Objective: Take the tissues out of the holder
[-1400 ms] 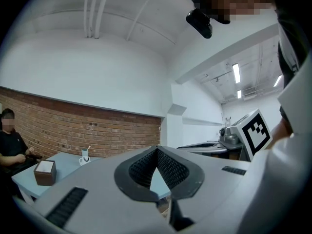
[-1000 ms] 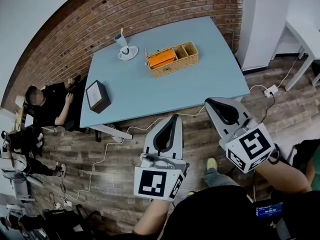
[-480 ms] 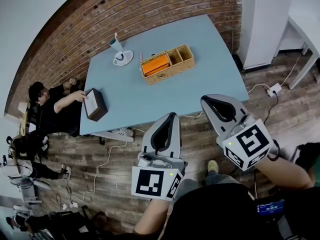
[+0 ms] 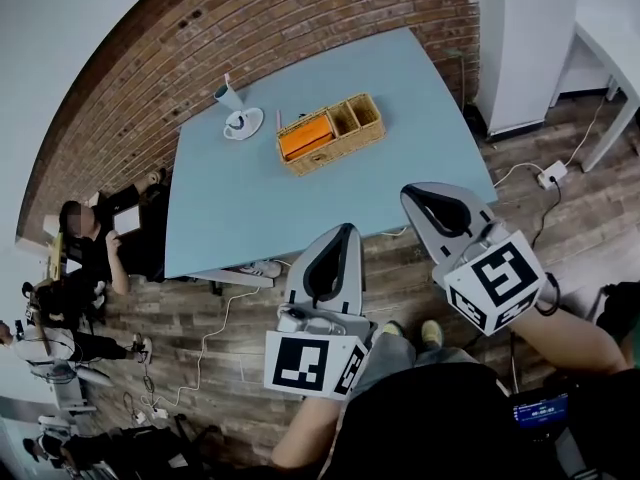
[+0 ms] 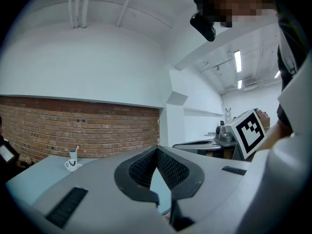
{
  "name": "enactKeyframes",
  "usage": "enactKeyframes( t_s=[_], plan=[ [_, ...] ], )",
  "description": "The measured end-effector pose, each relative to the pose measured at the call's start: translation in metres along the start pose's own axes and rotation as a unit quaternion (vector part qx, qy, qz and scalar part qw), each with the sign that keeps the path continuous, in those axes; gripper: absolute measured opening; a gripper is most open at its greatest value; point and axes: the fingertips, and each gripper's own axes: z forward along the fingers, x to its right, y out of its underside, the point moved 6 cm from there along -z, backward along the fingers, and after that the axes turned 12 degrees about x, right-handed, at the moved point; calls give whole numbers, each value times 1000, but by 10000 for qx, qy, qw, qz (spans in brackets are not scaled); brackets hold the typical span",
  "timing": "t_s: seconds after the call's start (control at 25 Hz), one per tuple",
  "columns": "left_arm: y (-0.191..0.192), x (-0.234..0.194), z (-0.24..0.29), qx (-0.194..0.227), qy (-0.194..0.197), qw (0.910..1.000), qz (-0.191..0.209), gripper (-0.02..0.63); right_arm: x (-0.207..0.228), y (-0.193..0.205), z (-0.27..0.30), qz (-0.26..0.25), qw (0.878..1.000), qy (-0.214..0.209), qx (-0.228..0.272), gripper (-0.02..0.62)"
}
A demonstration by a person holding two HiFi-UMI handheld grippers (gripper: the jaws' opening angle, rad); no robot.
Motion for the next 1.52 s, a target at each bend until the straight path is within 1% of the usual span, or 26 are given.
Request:
enactKeyframes(
  t_s=[0.44, 0.8, 1.28, 1.52],
  plan=[
    [9, -22, 9, -100, 62, 9998, -130, 3, 2, 5, 24, 81, 9998, 156, -10, 3],
    [9, -60, 17, 39, 104, 9997, -223, 3, -7, 9, 59, -31, 9998, 176, -109, 3],
    [6, -120, 19, 250, 46, 9991, -336, 3, -29, 9, 121, -271, 9995, -2, -160, 3],
    [9, -151, 19, 255, 63, 9989, -397, 3, -41, 13, 150, -335, 9993, -35, -167, 3]
  ],
)
